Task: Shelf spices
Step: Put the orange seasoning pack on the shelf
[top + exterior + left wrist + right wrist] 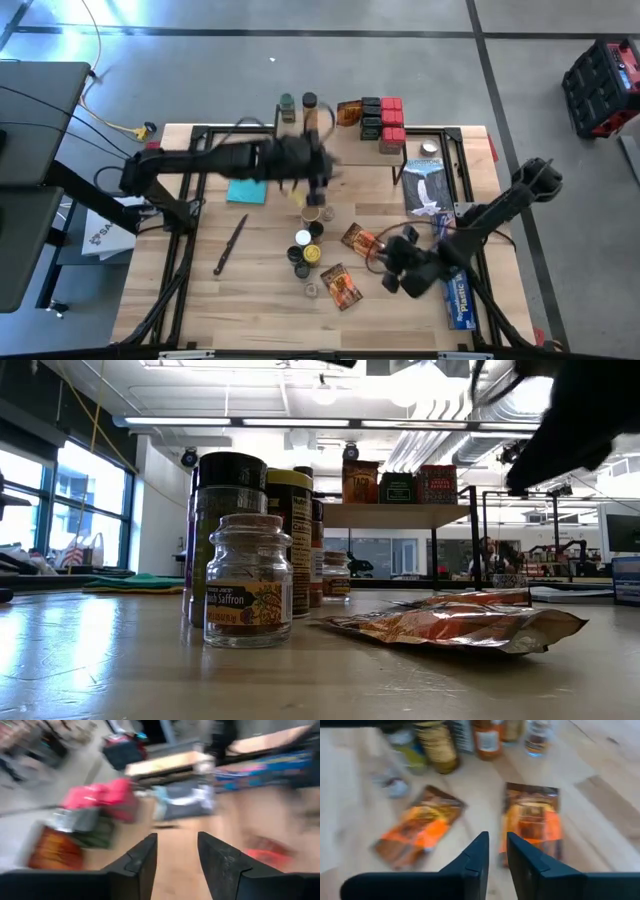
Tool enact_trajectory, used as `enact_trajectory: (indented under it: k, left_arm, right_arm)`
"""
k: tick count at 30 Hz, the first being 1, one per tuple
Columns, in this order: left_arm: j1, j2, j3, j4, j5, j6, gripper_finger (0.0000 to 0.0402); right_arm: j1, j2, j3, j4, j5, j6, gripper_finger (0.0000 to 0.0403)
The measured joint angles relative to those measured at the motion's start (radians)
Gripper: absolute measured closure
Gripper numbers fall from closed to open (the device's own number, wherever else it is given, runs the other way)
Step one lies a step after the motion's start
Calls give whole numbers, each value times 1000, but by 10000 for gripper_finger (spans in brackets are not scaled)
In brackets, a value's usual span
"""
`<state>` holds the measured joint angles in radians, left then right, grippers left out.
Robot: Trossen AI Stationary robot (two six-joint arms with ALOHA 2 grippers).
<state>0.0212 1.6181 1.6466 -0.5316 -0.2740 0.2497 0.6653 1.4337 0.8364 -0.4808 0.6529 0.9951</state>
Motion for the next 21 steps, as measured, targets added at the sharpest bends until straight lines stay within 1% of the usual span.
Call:
enact_trajectory:
  k: [3,6,9,11,14,17,21]
  left_arm:
    - [-107,13,0,-59,0,-126,280]
    - [-213,41,0,-70,-11,-201,294]
    - [-312,79,0,-57,-80,-265,309]
    - [-368,112,0,-41,-131,-315,317]
    - [-430,166,0,-6,-181,-419,326]
    - [-467,226,0,51,-181,-512,331]
    - [-492,302,0,95,-179,-536,332]
  right_arm:
    - [-85,23,0,-10,-56,-71,337]
    - [-154,65,0,22,-114,-179,336]
    - [-193,128,0,51,-153,-247,336]
    - [-204,170,0,67,-171,-253,336]
    - [-198,225,0,85,-197,-171,336]
    - [-151,254,0,83,-215,-42,336]
    - [-51,258,2,86,-221,109,336]
